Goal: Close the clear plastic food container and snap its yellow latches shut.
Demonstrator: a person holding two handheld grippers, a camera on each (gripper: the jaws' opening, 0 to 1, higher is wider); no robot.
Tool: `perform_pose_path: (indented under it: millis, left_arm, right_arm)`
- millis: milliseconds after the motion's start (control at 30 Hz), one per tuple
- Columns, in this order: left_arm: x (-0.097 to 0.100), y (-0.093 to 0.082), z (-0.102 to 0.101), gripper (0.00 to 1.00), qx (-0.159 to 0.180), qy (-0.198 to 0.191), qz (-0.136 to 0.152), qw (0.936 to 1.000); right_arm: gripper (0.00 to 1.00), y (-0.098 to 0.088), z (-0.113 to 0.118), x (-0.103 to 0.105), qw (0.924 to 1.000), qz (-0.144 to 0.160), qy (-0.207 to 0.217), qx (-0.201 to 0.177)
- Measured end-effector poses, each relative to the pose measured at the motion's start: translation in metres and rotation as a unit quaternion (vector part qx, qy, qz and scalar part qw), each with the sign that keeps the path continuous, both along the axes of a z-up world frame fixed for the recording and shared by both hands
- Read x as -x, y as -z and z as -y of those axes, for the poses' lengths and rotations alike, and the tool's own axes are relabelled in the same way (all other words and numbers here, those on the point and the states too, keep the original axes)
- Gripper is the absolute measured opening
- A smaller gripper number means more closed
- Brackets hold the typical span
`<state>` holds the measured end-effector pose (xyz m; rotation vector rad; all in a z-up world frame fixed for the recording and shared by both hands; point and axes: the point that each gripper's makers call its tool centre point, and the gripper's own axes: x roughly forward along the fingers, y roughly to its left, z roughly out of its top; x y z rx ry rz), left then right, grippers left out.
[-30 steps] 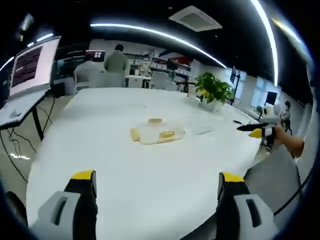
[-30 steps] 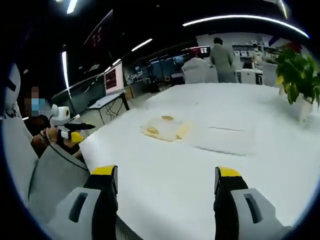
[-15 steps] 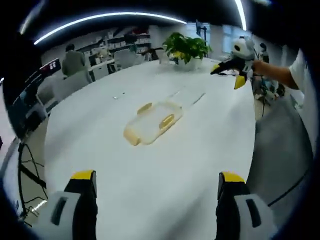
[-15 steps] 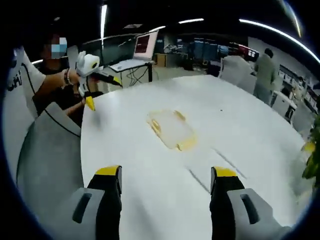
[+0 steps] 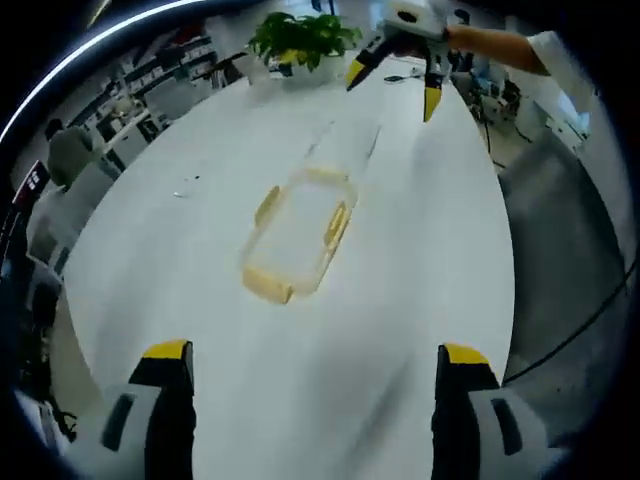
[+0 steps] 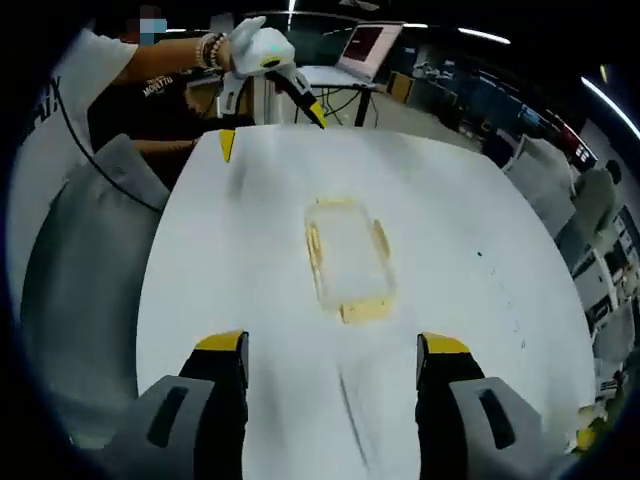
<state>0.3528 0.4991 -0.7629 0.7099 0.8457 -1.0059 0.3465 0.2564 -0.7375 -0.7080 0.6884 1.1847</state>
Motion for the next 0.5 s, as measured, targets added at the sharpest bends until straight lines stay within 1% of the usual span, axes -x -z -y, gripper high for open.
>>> perform_pose_path:
  millis: [33, 67, 100, 167, 233, 300, 400, 500]
  left_arm:
    - [-0.002, 0.001, 0.003, 0.93, -0.001, 0.009, -0.01, 0.9999]
    - [-0.004, 0.002, 0.004, 0.93, -0.007, 0.009, -0.01, 0.9999]
    - [-0.006, 0.004, 0.005, 0.95, -0.021, 0.014, -0.011, 0.9996]
    - [-0.016, 0.008, 0.005, 0.95, -0.038, 0.035, -0.009, 0.9986]
    - [-0.023, 0.011, 0.008, 0.93, -0.041, 0.05, -0.012, 0.9979]
    - [-0.029, 0.015, 0.013, 0.92, -0.042, 0.065, -0.024, 0.9967]
    - [-0.043, 0.026, 0.012, 0.92, -0.064, 0.069, -0.031, 0.9951]
    - [-0.052, 0.033, 0.017, 0.9, -0.062, 0.074, -0.037, 0.9946]
  right_arm:
    - [0.67, 0.004, -0.002, 0.0, 0.9999, -0.012, -0.008, 0.005]
    - [0.68, 0.007, -0.003, -0.002, 0.9997, -0.014, -0.014, 0.011]
    - [0.69, 0.012, -0.004, -0.004, 0.9994, -0.014, -0.022, 0.022]
    - [0.68, 0.018, -0.007, -0.01, 0.9986, -0.011, -0.035, 0.038]
    - [0.67, 0.022, -0.01, -0.017, 0.9977, -0.013, -0.045, 0.049]
    - [0.68, 0.028, -0.012, -0.024, 0.9967, -0.014, -0.052, 0.061]
    - [0.67, 0.039, -0.019, -0.035, 0.9943, -0.018, -0.066, 0.082]
    - [0.68, 0.047, -0.023, -0.041, 0.9921, -0.025, -0.078, 0.095]
